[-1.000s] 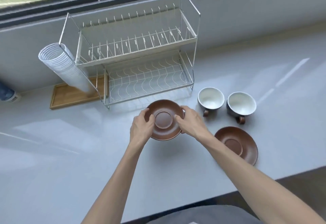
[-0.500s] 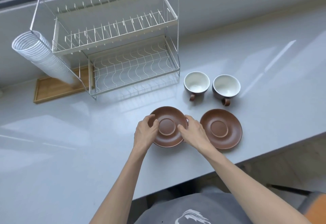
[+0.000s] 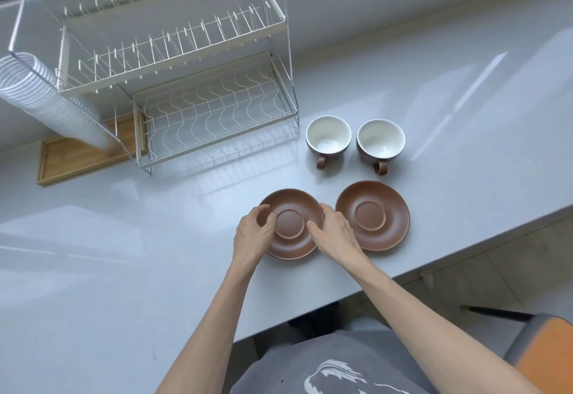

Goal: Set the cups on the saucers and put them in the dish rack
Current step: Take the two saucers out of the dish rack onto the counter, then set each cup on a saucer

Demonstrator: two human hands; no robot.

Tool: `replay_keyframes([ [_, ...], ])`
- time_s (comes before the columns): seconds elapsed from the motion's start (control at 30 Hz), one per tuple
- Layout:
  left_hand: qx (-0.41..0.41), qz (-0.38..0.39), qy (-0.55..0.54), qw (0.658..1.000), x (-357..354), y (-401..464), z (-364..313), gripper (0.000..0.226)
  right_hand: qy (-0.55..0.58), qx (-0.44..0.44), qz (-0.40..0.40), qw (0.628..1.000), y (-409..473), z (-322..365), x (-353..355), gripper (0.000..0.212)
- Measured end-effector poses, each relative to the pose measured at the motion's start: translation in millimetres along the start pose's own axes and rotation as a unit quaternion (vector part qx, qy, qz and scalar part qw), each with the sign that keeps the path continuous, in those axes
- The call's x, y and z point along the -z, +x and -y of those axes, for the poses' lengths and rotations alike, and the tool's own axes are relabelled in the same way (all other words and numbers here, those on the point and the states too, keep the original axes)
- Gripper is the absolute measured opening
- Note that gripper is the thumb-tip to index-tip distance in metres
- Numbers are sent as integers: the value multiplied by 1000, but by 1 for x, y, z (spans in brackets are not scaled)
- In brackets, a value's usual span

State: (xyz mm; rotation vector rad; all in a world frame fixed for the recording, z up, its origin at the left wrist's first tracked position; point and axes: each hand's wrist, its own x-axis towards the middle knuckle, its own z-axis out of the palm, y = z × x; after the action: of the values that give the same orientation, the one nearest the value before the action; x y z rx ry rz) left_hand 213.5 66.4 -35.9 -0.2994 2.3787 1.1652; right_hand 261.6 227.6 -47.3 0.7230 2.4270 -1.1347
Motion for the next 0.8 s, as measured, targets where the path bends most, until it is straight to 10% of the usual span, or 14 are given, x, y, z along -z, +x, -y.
replay_keyframes([
  [0.4, -11, 2, 29, 1000, 0, 6, -1, 45, -21, 19, 6, 1000, 5, -2, -2, 60],
  [0.8, -161, 8, 384, 909, -4, 17, -28, 47, -237, 162, -137, 948, 8, 4, 27, 38],
])
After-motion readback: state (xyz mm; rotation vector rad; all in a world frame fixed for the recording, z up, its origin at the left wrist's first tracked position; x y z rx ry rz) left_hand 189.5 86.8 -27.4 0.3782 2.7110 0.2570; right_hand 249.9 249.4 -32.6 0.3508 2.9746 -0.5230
